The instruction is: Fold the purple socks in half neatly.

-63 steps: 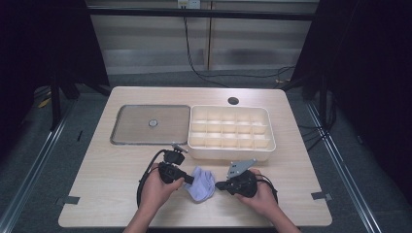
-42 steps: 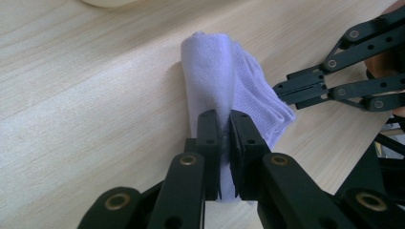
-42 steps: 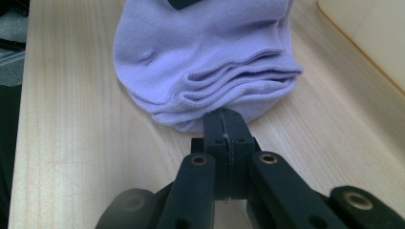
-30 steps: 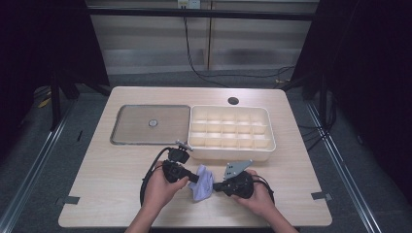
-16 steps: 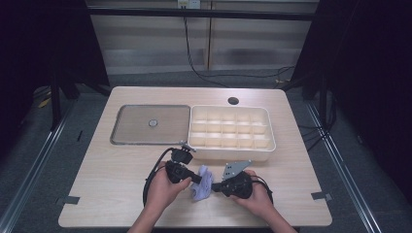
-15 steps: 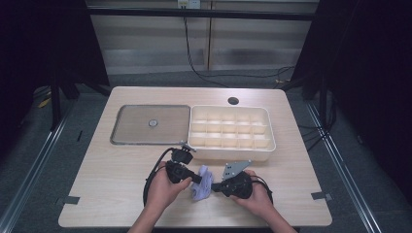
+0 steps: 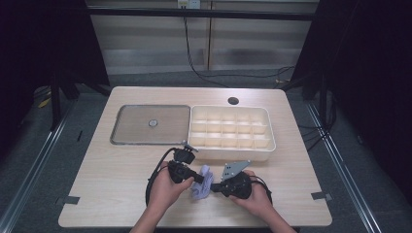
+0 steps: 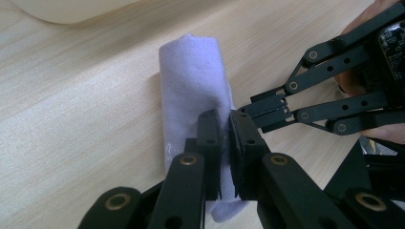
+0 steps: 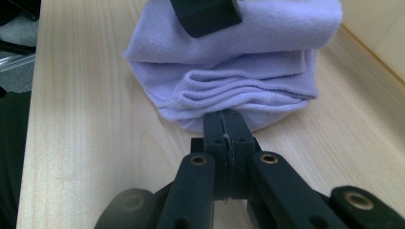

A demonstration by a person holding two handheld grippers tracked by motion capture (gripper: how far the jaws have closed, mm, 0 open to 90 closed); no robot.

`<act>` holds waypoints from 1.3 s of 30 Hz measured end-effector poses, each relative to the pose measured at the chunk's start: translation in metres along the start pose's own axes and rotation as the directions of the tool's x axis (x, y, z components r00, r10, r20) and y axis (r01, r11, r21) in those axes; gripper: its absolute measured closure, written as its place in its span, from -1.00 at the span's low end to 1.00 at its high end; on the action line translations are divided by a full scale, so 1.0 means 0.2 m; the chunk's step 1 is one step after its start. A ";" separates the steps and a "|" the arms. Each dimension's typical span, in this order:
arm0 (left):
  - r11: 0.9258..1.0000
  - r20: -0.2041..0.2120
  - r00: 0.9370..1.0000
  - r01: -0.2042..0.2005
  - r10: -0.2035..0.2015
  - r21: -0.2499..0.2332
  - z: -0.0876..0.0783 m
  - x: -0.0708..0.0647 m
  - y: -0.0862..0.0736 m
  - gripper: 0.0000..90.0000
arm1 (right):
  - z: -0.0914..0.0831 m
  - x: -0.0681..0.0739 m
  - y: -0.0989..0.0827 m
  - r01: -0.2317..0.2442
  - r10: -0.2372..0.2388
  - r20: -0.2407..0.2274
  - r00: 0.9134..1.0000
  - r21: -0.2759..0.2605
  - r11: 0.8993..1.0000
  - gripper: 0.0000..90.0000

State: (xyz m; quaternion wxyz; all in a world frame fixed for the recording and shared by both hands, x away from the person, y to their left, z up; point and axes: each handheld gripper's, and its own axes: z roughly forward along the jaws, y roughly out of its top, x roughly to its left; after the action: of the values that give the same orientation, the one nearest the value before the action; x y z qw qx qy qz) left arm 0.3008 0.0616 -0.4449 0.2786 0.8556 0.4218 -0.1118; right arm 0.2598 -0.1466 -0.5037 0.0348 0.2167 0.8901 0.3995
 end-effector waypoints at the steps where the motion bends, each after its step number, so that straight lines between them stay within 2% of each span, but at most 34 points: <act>1: 1.000 0.001 1.000 0.000 0.000 -0.001 0.00 0.00 0.00 0.86 | 0.00 0.00 0.00 0.000 0.000 -0.002 1.000 -0.001 1.000 1.00; 34: 1.000 0.009 1.000 -0.029 0.029 -0.006 0.04 -0.05 0.02 0.81 | 0.01 0.00 0.00 -0.016 0.016 -0.008 1.000 -0.015 1.000 0.99; 39: 0.999 0.004 0.999 -0.037 0.037 0.007 0.04 -0.05 0.02 0.80 | 0.01 0.00 -0.01 -0.020 0.020 -0.009 1.000 -0.016 1.000 0.99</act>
State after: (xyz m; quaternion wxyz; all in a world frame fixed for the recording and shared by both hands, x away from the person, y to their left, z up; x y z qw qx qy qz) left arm 0.2973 0.0479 -0.4458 0.2786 0.8639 0.4050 -0.1098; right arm 0.2594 -0.1457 -0.5057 0.0287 0.2235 0.8847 0.4080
